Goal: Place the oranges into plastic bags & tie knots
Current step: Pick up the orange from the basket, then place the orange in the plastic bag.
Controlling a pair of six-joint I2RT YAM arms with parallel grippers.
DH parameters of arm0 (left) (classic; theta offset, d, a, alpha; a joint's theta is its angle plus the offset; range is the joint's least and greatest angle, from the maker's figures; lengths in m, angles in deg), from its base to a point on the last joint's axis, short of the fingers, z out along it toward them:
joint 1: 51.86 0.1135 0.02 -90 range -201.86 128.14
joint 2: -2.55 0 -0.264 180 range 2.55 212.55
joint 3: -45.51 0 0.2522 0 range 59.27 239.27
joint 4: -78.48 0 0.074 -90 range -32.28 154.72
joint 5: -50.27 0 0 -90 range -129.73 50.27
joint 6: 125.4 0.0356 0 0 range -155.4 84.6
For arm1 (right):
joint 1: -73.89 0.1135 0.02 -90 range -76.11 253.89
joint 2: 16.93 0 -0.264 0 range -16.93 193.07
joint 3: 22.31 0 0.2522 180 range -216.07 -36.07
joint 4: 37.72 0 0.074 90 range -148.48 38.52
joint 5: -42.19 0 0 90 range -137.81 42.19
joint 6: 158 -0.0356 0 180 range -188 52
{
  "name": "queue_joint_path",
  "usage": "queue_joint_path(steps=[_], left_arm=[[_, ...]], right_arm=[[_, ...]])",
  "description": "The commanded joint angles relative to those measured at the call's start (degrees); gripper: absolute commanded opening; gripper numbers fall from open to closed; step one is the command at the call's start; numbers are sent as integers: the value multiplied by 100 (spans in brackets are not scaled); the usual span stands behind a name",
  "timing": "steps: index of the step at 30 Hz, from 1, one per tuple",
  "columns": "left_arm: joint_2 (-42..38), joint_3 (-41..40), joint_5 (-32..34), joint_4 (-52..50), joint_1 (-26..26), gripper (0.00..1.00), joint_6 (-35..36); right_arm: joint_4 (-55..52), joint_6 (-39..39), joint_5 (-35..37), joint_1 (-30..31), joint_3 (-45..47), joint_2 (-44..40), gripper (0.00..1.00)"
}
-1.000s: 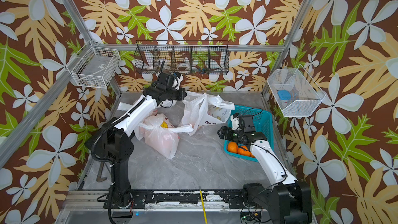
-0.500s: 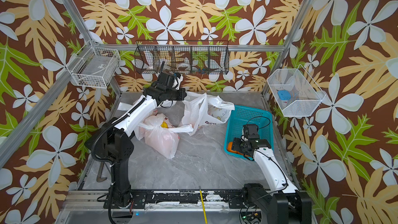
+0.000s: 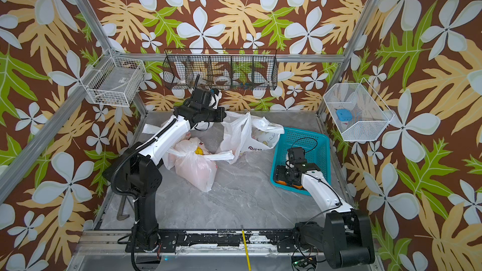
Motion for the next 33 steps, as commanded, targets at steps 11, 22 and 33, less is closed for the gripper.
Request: queue_joint_path(steps=[11, 22, 33], left_arm=[[-56, 28, 14, 5, 5, 0, 28], [-46, 37, -128, 26, 1, 0, 56], [-89, 20, -297, 28, 5, 0, 103]], right_arm=[[-101, 134, 507, 13, -305, 20, 36], [-378, -173, -837, 41, -992, -1597, 33], [1408, -417, -835, 806, -2222, -400, 34]])
